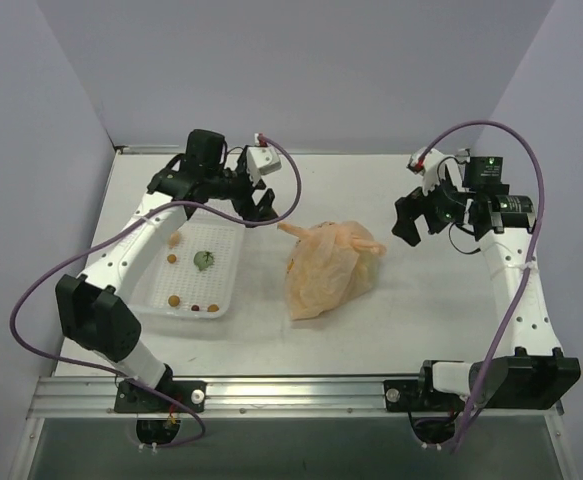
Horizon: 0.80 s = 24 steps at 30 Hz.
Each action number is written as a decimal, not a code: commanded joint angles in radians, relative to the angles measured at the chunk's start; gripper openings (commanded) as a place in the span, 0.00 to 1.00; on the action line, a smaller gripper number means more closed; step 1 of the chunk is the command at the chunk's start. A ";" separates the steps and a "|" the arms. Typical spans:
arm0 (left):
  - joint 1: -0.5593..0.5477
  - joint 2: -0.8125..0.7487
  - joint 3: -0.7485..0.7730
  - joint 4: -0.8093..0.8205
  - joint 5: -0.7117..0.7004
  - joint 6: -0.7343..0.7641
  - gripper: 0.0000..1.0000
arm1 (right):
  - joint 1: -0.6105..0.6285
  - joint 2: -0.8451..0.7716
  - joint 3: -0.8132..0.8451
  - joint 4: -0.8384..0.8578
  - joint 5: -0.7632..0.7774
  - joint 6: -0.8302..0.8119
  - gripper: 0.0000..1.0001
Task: Place the fake fruits into the plastic bag and tie a complex knot
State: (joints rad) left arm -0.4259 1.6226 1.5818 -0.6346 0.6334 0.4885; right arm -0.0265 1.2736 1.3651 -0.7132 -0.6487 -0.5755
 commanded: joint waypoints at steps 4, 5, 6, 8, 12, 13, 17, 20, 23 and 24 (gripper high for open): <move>0.029 -0.131 0.005 -0.003 0.129 0.115 0.97 | 0.162 0.032 0.143 -0.252 0.170 -0.142 1.00; 0.027 -0.138 -0.020 -0.004 0.135 0.152 0.97 | 0.183 0.041 0.137 -0.253 0.191 -0.162 1.00; 0.027 -0.144 -0.044 -0.004 0.138 0.194 0.97 | 0.206 0.047 0.137 -0.252 0.199 -0.176 1.00; 0.030 -0.130 -0.048 -0.007 0.150 0.200 0.97 | 0.265 0.082 0.135 -0.252 0.231 -0.199 1.00; 0.032 -0.101 -0.036 -0.030 0.160 0.234 0.97 | 0.306 0.154 0.135 -0.247 0.300 -0.233 1.00; 0.032 -0.090 -0.043 -0.031 0.157 0.245 0.97 | 0.309 0.170 0.134 -0.243 0.311 -0.238 1.00; 0.029 -0.047 -0.071 -0.031 0.129 0.304 0.95 | 0.318 0.272 0.155 -0.229 0.314 -0.231 0.98; 0.018 -0.004 -0.083 -0.030 0.103 0.338 0.95 | 0.329 0.306 0.150 -0.226 0.290 -0.227 0.95; 0.001 0.055 -0.069 -0.028 0.051 0.374 0.94 | 0.338 0.320 0.114 -0.218 0.291 -0.239 0.90; -0.002 0.069 -0.065 -0.027 0.052 0.383 0.94 | 0.341 0.323 0.105 -0.206 0.297 -0.238 0.88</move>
State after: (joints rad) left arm -0.4122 1.6547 1.5055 -0.6559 0.7059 0.8013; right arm 0.2970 1.6032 1.4853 -0.9020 -0.3653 -0.7925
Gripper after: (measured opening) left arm 0.941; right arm 0.897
